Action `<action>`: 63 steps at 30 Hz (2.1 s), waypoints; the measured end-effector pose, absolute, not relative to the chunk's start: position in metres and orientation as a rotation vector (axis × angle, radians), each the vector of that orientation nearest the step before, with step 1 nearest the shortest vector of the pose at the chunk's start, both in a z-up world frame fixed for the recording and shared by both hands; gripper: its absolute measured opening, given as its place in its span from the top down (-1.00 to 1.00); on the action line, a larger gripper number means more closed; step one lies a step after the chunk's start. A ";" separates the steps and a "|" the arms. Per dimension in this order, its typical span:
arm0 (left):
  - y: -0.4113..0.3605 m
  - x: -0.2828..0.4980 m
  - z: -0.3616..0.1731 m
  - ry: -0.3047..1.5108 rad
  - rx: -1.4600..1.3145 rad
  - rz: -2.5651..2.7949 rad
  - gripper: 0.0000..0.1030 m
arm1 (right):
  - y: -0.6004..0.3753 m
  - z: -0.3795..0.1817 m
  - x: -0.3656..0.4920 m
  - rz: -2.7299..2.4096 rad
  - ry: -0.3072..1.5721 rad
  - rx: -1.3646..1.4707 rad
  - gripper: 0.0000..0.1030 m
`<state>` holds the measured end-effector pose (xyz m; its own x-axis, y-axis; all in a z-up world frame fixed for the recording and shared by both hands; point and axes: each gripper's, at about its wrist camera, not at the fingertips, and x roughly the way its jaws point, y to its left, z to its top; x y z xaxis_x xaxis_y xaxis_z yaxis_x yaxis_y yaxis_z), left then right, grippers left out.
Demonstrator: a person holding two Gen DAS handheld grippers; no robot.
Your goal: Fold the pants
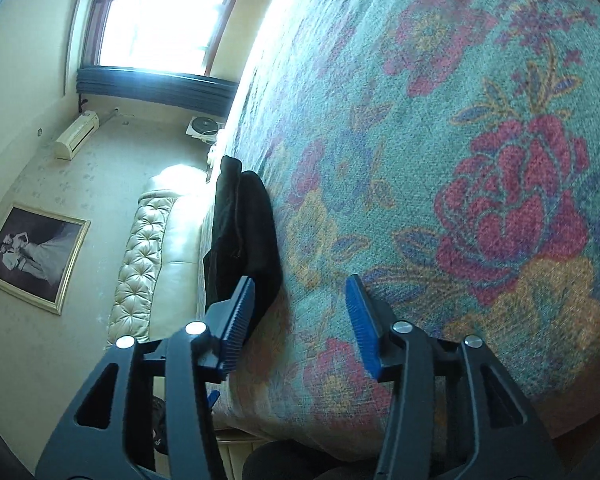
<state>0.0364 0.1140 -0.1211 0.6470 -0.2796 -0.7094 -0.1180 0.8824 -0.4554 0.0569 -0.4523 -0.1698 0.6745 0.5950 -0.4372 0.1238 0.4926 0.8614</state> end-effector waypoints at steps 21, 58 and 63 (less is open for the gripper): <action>0.025 0.016 -0.102 0.757 -0.261 -0.073 -0.62 | -0.278 -0.103 0.028 0.122 0.755 0.103 -0.77; 0.001 0.006 -0.102 0.719 -0.172 -0.040 -0.62 | -0.243 -0.109 0.021 0.115 0.711 -0.061 -0.78; 0.002 0.007 -0.102 0.729 -0.185 -0.040 -0.62 | -0.243 -0.109 0.021 0.115 0.711 -0.061 -0.78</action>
